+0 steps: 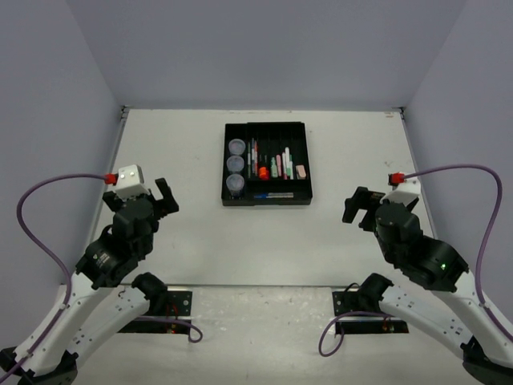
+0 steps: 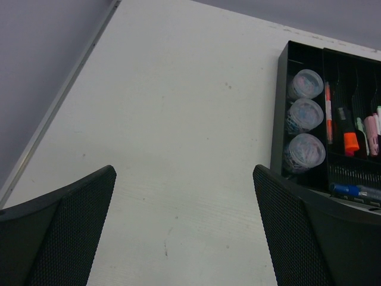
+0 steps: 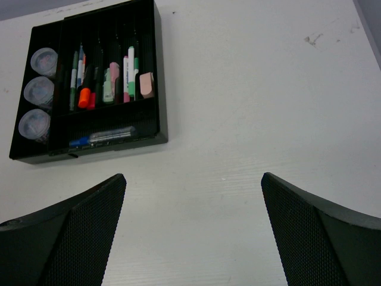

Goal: Sort the stationery into containers
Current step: Reset both arms

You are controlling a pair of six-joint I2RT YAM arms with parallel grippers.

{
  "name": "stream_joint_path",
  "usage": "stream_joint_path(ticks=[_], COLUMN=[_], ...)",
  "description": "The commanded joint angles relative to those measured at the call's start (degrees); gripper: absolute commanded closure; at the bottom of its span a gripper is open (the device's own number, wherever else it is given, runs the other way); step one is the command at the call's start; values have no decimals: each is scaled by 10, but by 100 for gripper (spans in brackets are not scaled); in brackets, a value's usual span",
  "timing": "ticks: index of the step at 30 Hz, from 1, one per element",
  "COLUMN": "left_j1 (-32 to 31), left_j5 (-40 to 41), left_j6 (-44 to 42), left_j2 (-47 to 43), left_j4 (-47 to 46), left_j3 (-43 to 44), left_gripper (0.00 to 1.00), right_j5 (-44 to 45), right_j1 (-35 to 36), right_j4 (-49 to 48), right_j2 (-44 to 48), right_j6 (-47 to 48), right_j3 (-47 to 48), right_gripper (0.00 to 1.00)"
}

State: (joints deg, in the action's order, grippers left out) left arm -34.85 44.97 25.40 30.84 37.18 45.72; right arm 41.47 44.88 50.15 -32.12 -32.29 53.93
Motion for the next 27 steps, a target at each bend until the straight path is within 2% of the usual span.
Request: stream_joint_path(ticks=[1, 27], left_j1=[5, 7], left_j5=[3, 15], left_j6=[-13, -11], left_j2=[2, -7], left_j4=[-28, -26], left_j3=[-6, -6], left_gripper=[0, 0], right_j5=[13, 7], right_j1=[0, 0], right_j4=[-15, -32], right_j2=[5, 21], right_j6=[-1, -5], right_j3=[3, -7], right_gripper=[1, 1])
